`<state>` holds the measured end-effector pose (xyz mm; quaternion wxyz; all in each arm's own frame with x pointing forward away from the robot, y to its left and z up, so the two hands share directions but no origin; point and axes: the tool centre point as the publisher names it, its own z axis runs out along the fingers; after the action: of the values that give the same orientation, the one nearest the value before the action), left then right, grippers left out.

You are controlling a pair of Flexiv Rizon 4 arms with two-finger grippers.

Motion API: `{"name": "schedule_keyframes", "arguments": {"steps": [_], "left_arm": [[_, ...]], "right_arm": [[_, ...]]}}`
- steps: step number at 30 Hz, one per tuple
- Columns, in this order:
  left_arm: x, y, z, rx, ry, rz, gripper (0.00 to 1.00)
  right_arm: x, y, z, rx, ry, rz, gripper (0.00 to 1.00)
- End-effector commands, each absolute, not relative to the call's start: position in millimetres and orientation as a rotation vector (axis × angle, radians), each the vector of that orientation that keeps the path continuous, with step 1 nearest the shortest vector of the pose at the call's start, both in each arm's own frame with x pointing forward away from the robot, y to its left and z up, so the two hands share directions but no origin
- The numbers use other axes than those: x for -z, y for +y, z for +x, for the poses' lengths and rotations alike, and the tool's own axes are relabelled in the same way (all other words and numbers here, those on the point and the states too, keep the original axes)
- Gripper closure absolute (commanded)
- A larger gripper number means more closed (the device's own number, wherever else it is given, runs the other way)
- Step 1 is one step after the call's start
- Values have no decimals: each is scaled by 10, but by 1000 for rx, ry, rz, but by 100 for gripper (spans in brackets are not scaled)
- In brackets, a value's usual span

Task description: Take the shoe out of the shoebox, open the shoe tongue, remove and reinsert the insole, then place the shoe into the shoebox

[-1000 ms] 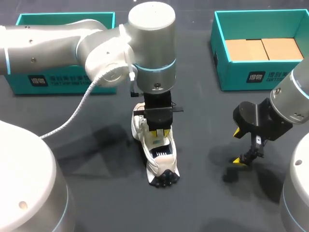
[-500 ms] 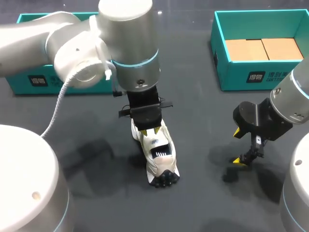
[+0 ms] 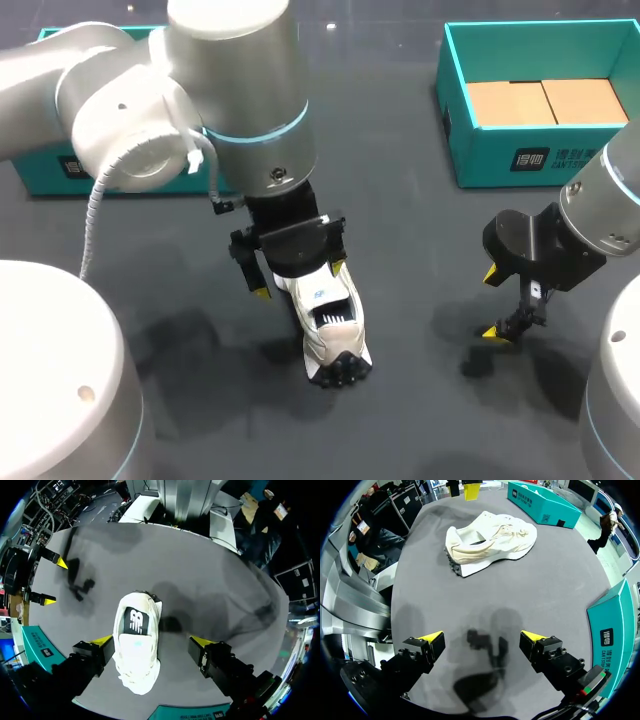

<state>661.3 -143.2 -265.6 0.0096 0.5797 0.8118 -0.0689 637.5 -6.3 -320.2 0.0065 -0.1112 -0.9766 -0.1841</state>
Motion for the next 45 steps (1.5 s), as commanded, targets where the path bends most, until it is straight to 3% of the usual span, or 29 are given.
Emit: {"name": "schedule_keyframes", "arguments": {"steps": [1, 8, 15, 26, 33, 45], "left_arm": [[2650, -1412, 6603, 214, 2532, 1809, 0], [2663, -1403, 6516, 293, 2638, 1625, 0], [2576, -1420, 6310, 131, 3125, 726, 0], [2576, -1420, 6310, 131, 3125, 726, 0], [2749, -1647, 6127, 131, 3200, 254, 0], [2950, -1782, 6032, 153, 3155, -143, 0]], "right_arm": [[3201, -68, 6356, 577, -3058, -348, 0], [3201, -68, 6356, 577, -3058, -348, 0], [3201, -68, 6356, 577, -3058, -348, 0], [3201, -68, 6356, 577, -3058, -348, 0], [3201, -68, 6356, 577, -3058, -348, 0], [3201, -68, 6356, 577, -3058, -348, 0]]}}
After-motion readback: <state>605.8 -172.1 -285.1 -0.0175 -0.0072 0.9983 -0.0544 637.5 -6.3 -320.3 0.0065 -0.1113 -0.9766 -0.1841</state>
